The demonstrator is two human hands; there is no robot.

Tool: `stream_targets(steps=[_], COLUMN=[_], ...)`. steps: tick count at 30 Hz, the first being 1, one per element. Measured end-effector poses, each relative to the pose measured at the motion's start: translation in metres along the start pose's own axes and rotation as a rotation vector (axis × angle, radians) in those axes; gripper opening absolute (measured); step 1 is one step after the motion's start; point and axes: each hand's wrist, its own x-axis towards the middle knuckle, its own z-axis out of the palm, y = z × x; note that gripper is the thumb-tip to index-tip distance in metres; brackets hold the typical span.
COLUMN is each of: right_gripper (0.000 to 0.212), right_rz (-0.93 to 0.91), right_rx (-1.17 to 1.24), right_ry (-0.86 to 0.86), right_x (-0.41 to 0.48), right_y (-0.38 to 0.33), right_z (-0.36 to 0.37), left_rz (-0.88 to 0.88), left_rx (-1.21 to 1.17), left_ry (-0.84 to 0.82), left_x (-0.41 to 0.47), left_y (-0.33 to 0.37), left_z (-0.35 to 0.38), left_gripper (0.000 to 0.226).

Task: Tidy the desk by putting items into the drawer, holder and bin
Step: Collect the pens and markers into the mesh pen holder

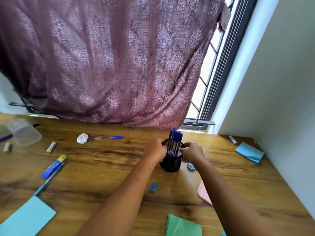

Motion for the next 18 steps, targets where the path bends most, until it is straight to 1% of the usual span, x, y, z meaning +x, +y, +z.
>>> stream_targets(steps=[5,8,10,15,18], right_gripper=[0.026,0.02,0.017,0.008,0.012], right_rz=[-0.093,-0.169,-0.208,-0.248,-0.243], right_rx=[-0.029,-0.084,-0.126,-0.16,-0.109], right_ry=[-0.012,-0.027,-0.056,-0.158,-0.21], right_x=[-0.009,-0.021,-0.03,-0.051,-0.061], right_y=[-0.013,-0.026,-0.037,-0.069,-0.088], right_z=[0.013,0.028,0.041,0.082,0.108], left_rz=[-0.039,-0.09,-0.123,-0.186,-0.209], left_rx=[0.015,-0.096,-0.111,-0.18,-0.199], left_ry=[0.084,0.127,0.164,0.227,0.257], left_x=[-0.014,-0.025,-0.035,-0.055,-0.057], left_y=[-0.007,-0.023,-0.035,-0.072,-0.096], left_z=[-0.016,-0.03,-0.044,-0.084,-0.109], left_gripper=[0.024,0.023,0.022,0.031,0.03])
